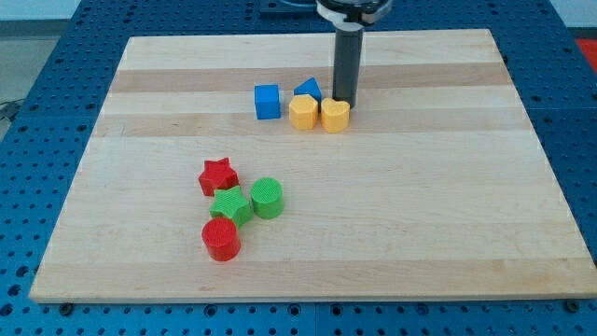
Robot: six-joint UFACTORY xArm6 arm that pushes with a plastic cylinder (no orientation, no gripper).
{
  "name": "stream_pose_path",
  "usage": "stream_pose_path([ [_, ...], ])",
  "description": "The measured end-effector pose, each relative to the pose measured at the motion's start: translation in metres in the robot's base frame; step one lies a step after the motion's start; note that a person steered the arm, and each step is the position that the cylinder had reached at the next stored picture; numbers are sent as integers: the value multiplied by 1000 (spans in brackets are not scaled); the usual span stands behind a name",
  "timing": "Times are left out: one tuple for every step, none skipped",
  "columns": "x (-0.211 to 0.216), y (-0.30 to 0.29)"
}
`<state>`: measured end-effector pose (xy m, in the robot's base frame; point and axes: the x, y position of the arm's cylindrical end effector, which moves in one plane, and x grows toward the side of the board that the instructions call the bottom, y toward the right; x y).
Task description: Place yellow blocks and blue blocks in a diagonal line
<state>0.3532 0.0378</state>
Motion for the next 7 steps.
stream_pose_path([
  [0, -23],
  [0, -51],
  [1, -81],
  [4, -111],
  [5, -137],
  [14, -158],
  [39, -158],
])
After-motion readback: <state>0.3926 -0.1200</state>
